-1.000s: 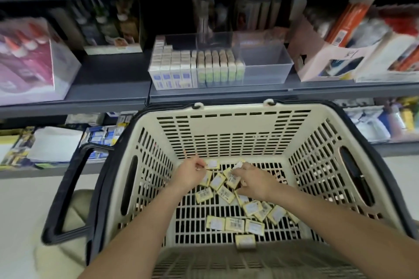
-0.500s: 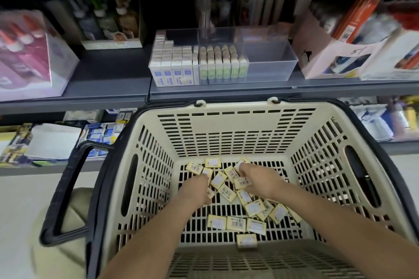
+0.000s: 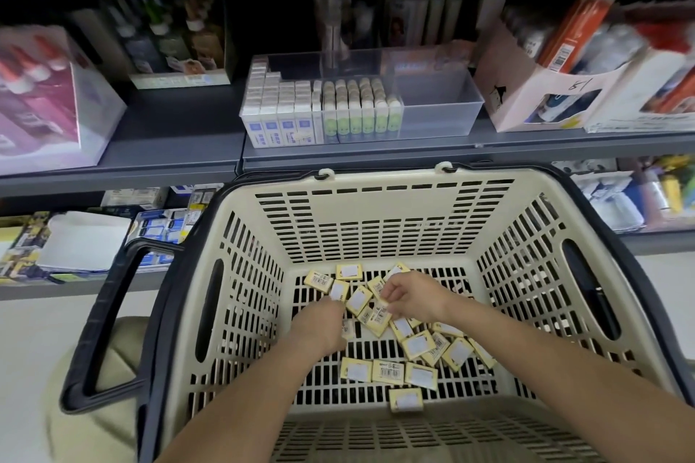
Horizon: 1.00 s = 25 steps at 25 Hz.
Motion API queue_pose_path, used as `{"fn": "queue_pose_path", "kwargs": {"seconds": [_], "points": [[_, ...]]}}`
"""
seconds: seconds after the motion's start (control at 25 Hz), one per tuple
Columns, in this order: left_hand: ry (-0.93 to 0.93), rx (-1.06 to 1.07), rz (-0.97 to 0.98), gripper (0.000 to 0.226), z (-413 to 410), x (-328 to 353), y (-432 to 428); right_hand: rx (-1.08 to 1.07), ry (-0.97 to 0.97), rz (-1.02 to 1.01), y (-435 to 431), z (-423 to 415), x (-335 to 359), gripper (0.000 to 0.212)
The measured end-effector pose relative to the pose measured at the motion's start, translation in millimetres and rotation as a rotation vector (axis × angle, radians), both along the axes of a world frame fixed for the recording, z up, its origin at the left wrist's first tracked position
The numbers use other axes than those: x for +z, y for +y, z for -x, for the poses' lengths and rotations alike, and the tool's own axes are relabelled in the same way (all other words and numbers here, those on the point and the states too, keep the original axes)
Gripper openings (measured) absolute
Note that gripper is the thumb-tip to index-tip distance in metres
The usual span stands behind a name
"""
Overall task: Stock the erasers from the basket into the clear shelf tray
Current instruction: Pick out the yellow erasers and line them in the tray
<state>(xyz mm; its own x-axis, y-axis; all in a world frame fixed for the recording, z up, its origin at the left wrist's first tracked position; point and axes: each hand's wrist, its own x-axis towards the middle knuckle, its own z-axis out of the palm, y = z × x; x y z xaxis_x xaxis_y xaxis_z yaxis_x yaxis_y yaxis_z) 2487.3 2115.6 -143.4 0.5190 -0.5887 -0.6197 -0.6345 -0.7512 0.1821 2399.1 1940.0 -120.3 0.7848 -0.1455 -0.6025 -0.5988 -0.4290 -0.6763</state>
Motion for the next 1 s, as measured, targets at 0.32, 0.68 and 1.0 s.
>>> {"fn": "queue_pose_path", "kwargs": {"seconds": [0.32,0.68,1.0], "points": [[0.901,0.801,0.307,0.044,-20,29,-12,-0.119,-0.021,-0.132,2,-6,16,0.016],[1.087,0.816,0.366,0.018,-16,24,-13,-0.137,-0.012,-0.230,14,-4,6,0.013],[0.836,0.954,0.392,0.025,-30,10,-1,0.555,0.022,0.754,31,5,-18,0.045]]}}
